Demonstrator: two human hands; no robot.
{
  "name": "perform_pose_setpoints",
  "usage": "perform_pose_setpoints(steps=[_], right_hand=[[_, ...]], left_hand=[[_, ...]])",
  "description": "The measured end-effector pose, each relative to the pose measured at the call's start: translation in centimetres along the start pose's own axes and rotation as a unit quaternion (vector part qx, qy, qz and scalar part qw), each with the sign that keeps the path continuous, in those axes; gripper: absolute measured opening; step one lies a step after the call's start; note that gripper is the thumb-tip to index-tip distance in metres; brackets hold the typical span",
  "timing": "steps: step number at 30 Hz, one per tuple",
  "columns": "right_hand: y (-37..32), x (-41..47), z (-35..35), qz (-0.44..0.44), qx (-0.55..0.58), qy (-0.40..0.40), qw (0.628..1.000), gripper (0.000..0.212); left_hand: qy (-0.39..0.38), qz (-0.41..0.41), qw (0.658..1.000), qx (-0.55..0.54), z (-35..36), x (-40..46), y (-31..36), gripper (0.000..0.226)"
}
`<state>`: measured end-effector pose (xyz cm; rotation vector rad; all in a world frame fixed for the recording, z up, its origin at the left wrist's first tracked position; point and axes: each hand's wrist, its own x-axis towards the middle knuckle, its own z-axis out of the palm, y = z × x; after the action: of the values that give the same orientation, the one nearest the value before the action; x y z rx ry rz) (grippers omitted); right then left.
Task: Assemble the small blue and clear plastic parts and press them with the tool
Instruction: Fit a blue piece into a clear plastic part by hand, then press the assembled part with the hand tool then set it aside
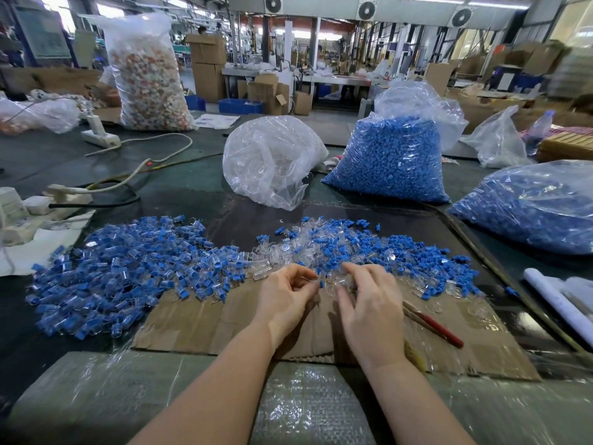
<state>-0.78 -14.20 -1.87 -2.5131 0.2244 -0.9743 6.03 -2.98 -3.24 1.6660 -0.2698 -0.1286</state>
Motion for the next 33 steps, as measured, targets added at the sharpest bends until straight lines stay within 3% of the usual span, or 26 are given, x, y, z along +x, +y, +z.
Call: perform_pose_setpoints(steps=[2, 5, 9, 11, 17, 19, 22, 26, 33], right_hand=[[0.3, 0.3, -1.0, 0.072, -0.091, -0.029, 0.993, 0.040], [1.6, 0.5, -2.5, 0.200, -0.236, -0.184, 0.933, 0.065], [3.0, -0.1, -3.6, 0.252, -0.263, -0.282, 0.888, 0.082], [3.0, -0.4, -3.8, 0.242, -0.269, -0.277, 0.890, 0.080], [2.4, -0.1, -4.1, 0.152, -0.297, -0.224, 0.916, 0.040], [2.0, 0.4, -4.4, 0.120, -0.260, -0.220, 0.932, 0.035], [0.8, 1.4, -4.9, 0.122, -0.088, -0.267, 0.952, 0.029], [-0.5, 2.4, -5.3, 0.148, 0.057, -0.349, 0.923, 0.034], [-1.1, 2.8, -5.7, 0.198, 0.122, -0.442, 0.866, 0.022]], left_hand=[[0.004, -0.008, 1.000, -0.019, -0.1, 0.0, -0.1, 0.010], [0.012, -0.027, 0.998, -0.052, -0.1, 0.1, -0.1, 0.010], [0.019, -0.037, 0.997, -0.066, -0.1, 0.3, -0.1, 0.011], [0.017, -0.048, 0.995, -0.084, -0.1, 0.3, -0.1, 0.011], [0.017, -0.082, 0.984, -0.156, -0.3, 0.3, 0.2, 0.008], [0.021, -0.087, 0.982, -0.165, -0.4, 0.4, 0.2, 0.007], [0.022, -0.091, 0.981, -0.169, -0.5, 0.6, 0.3, 0.008], [0.025, -0.091, 0.981, -0.168, -0.5, 0.6, 0.5, 0.008], [0.035, -0.095, 0.980, -0.171, -0.5, 0.8, 0.5, 0.008]])
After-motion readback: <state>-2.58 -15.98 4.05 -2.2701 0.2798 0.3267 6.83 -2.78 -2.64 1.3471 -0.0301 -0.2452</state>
